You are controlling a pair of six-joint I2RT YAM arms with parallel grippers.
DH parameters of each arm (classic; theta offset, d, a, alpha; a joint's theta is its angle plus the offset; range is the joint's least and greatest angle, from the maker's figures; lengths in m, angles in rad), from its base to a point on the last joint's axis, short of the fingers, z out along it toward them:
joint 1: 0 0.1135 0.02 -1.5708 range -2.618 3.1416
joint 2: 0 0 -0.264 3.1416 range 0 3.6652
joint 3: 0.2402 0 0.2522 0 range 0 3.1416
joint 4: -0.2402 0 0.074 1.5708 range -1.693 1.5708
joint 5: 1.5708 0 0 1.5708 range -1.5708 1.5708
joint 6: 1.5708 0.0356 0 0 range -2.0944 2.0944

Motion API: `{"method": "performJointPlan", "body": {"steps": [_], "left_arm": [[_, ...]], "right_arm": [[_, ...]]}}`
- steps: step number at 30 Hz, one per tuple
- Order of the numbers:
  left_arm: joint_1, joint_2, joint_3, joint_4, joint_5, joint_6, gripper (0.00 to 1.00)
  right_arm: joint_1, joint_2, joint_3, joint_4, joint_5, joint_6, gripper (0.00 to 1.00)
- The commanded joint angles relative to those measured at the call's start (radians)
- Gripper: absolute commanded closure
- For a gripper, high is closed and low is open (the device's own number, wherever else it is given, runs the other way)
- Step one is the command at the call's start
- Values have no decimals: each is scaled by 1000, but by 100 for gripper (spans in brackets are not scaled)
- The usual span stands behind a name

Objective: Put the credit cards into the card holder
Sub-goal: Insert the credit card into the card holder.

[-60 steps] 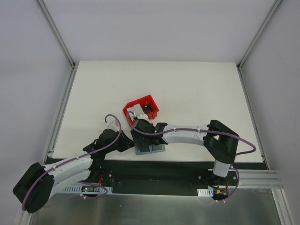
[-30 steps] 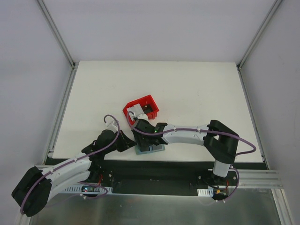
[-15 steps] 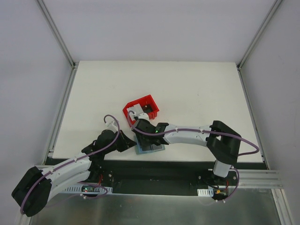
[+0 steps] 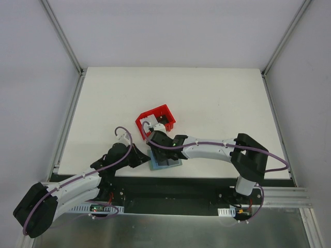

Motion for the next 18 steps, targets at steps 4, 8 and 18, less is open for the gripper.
{"method": "performJointPlan", "body": {"steps": [4,8,18], "left_arm": [[0,12,11,10,-4,20,100],[0,14,11,12,-4,19,100],[0,19,17,12,2,22,100]], "right_arm": [[5,-81,-39,85,-66,-23,51],[3,-76,-33,68,-38,-21,50],[2,-9,17,30,-21,-18,48]]}}
